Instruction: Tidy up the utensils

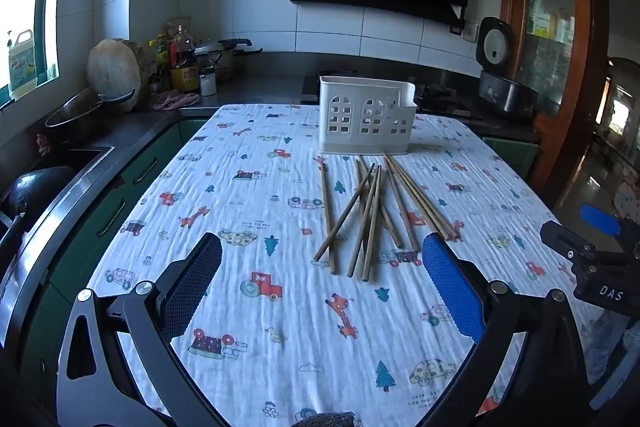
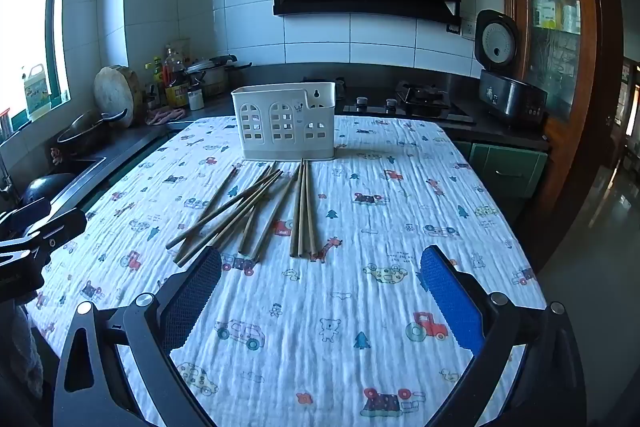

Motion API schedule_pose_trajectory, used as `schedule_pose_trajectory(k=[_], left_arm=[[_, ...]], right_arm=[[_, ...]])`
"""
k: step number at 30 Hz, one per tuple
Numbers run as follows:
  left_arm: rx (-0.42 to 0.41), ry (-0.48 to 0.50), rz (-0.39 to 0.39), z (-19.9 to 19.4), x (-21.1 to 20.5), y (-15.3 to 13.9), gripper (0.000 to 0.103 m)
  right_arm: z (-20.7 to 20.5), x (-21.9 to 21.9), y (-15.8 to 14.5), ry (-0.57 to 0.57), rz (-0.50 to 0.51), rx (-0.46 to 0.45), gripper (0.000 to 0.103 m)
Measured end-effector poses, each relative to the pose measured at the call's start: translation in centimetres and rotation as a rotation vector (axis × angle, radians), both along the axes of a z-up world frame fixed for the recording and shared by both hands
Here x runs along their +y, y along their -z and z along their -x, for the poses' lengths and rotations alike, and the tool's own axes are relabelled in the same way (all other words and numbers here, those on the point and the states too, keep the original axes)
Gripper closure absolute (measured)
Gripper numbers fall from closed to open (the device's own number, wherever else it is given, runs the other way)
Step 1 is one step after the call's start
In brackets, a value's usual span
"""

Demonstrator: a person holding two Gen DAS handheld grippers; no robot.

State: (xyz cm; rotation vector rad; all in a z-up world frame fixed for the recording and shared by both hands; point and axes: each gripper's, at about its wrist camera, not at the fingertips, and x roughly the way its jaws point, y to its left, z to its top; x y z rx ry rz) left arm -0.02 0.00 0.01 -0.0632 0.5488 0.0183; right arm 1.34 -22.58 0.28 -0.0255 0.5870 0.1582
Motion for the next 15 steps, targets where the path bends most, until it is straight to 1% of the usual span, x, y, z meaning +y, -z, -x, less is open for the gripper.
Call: schedule_pose_trajectory(k=[1, 10, 11, 14, 15], left_arm=[[0.013, 0.0, 0.012, -0.08, 0.08, 0.03, 0.005], [0.017, -0.013, 0.005, 0.05, 0.14, 0.66, 0.005], [0.014, -0.013, 0.021, 0.08, 0.51, 0.41, 0.005], [0.017, -0.012, 0.016, 0.14, 0.43, 0.6, 0.005], [0.018, -0.012, 0.017, 0.17, 0.46, 0.68, 0.005]], right_arm=[[0.02, -0.01, -0.02, -0.001, 0.0, -0.001, 0.006], [-0.14, -0.47, -0.4, 0.006, -0.006, 0.002, 0.006], [-0.17, -0.39, -0.46, 0.007, -0.006, 0.003, 0.006], [-0.02, -0.31, -0.63, 0.006, -0.006, 0.002, 0.006], [-0.09, -0.3, -0.19, 0.01, -0.01, 0.005, 0.006]])
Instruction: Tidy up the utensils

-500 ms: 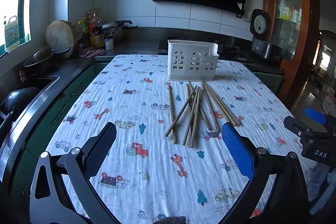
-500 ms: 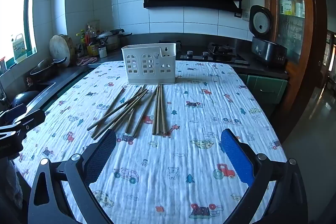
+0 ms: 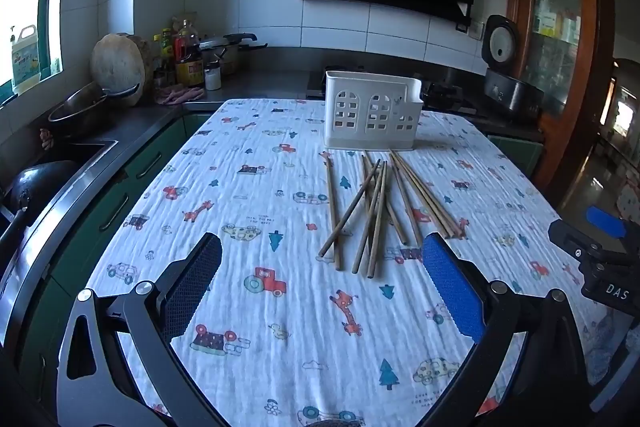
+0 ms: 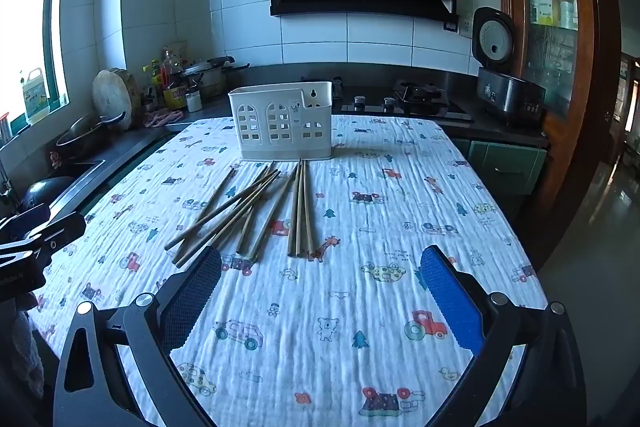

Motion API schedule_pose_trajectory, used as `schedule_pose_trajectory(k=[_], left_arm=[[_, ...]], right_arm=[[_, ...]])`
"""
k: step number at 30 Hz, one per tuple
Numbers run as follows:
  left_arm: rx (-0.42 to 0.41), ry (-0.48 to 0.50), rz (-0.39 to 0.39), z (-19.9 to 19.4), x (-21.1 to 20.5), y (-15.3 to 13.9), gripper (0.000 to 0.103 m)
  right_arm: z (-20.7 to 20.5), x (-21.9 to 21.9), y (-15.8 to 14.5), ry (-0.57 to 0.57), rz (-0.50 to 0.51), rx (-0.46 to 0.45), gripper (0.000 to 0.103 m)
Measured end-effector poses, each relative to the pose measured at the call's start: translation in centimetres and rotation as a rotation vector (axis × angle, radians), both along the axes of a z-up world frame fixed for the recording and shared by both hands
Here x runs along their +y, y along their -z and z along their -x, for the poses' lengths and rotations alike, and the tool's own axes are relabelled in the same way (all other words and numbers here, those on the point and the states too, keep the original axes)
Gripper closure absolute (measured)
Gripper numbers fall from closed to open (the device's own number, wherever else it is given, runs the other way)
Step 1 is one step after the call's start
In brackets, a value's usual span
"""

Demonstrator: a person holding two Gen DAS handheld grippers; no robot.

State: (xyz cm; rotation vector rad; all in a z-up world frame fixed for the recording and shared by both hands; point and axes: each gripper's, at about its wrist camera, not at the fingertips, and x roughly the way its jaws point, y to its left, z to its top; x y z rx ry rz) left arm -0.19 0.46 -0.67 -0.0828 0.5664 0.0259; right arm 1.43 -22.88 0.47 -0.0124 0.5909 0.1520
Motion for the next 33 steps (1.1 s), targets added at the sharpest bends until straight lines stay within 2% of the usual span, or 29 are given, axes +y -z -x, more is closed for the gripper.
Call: schedule_pose_trajectory(k=[15, 33], left_arm=[[-0.006, -0.015, -0.01, -0.4, -0.2, -0.3, 0.005], [-0.069, -0.029, -0.025, -0.1, -0.4, -1.3, 0.005]], right_arm=[[0.1, -0.1, 0.3, 0.011, 0.006, -0.008, 0.006], [0.3, -0.2, -0.2, 0.007, -0.002, -0.04, 0.006]])
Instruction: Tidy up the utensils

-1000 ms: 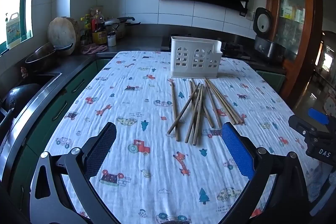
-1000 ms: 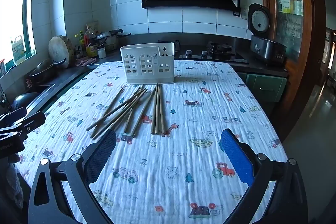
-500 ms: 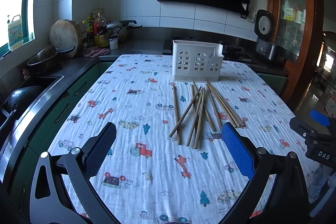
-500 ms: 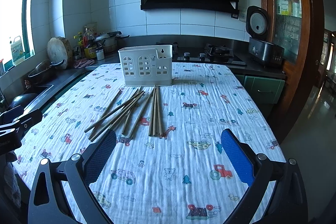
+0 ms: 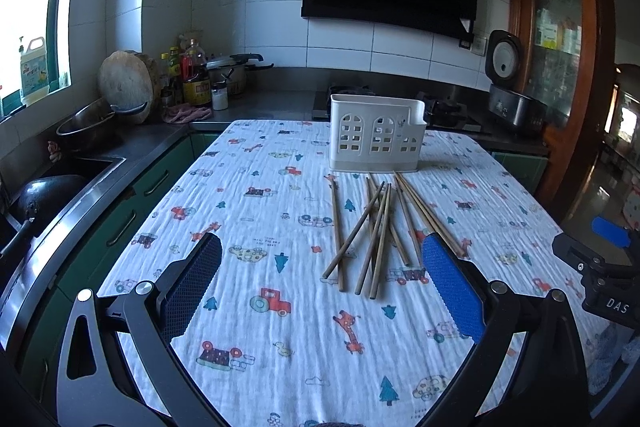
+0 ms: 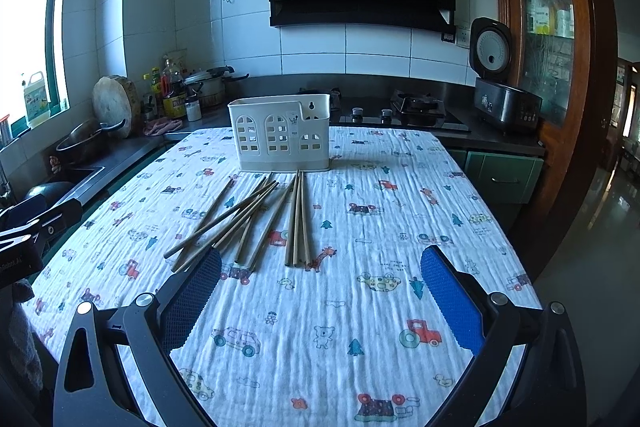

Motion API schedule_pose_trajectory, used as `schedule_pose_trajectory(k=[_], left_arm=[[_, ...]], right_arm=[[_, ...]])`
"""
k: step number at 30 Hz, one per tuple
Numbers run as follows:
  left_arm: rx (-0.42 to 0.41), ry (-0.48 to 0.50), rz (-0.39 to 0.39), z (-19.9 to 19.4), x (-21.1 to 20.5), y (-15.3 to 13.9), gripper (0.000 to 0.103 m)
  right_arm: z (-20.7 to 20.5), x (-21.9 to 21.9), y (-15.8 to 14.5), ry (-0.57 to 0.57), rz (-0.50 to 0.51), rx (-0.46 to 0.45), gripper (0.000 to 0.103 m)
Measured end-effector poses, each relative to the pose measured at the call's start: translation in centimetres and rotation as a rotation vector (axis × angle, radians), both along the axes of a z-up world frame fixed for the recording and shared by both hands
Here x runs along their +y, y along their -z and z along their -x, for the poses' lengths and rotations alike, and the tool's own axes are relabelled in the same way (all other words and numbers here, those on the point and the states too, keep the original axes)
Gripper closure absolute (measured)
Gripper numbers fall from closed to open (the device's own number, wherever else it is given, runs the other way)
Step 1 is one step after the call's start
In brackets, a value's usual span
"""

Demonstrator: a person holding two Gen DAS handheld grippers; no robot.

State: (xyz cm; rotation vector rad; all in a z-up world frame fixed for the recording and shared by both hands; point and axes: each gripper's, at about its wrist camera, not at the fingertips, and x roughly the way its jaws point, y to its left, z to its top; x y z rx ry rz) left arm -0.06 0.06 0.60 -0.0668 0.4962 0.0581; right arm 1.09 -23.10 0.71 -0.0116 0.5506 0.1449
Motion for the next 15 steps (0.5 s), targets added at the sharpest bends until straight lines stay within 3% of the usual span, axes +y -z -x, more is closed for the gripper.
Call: schedule_pose_trajectory(k=[15], left_arm=[[-0.004, -0.001, -0.013, -0.33, -0.01, -0.27, 0.005]], right_arm=[[-0.37, 0.04, 0.2, -0.006, -0.001, 0.007, 0.006]])
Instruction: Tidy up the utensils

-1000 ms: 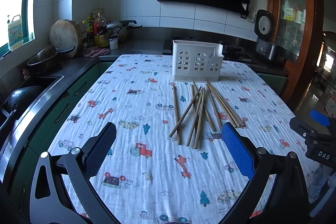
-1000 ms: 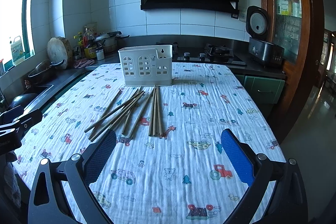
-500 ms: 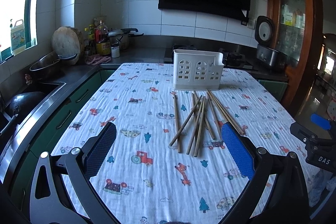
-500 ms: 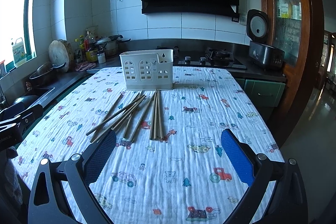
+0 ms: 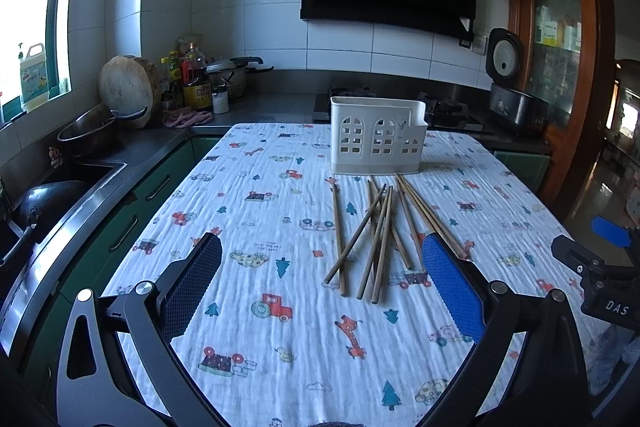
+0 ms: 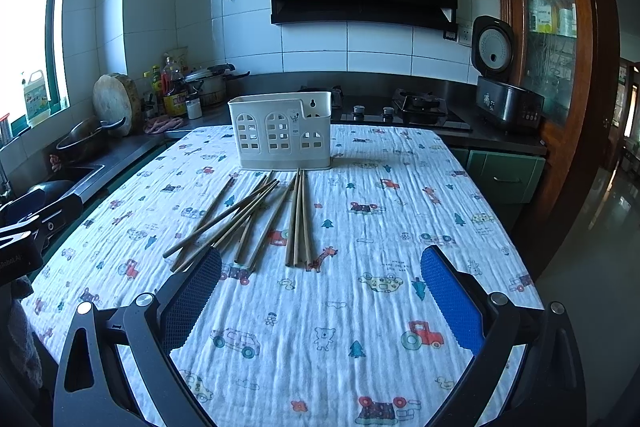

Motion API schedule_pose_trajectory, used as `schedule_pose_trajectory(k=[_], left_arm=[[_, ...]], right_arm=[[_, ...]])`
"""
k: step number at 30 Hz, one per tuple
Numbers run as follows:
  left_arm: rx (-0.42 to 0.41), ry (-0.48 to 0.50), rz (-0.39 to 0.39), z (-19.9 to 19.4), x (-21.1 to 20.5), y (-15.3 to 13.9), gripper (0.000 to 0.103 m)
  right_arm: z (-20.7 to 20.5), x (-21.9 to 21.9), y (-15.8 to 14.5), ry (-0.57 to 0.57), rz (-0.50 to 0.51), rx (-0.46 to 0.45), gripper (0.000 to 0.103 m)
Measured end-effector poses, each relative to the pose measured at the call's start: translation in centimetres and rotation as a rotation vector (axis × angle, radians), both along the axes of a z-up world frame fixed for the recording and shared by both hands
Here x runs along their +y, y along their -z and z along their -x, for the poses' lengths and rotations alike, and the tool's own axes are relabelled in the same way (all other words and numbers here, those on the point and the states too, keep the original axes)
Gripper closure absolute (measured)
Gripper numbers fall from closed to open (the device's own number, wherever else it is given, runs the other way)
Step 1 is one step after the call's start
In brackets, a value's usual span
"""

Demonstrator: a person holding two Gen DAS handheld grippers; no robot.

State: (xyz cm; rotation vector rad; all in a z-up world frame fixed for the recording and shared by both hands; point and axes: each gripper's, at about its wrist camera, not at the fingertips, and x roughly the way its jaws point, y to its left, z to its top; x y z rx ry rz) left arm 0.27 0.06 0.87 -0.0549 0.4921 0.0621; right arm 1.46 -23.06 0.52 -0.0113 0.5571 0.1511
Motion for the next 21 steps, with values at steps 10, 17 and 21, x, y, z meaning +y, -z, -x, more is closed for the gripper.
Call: schedule_pose_trajectory(k=[10, 17, 21], left_arm=[[0.007, -0.006, 0.001, -0.52, 0.21, 0.21, 0.005], [0.006, -0.008, 0.002, -0.65, 0.5, 0.38, 0.005], [0.012, -0.01, 0.001, -0.86, 0.67, 0.6, 0.005]], right_arm=[[-0.34, 0.23, 0.18, -0.003, -0.002, 0.001, 0.006], [-0.76, 0.45, 0.35, -0.005, -0.003, 0.012, 0.006], [-0.9, 0.54, 0.45, -0.007, -0.002, 0.01, 0.006]])
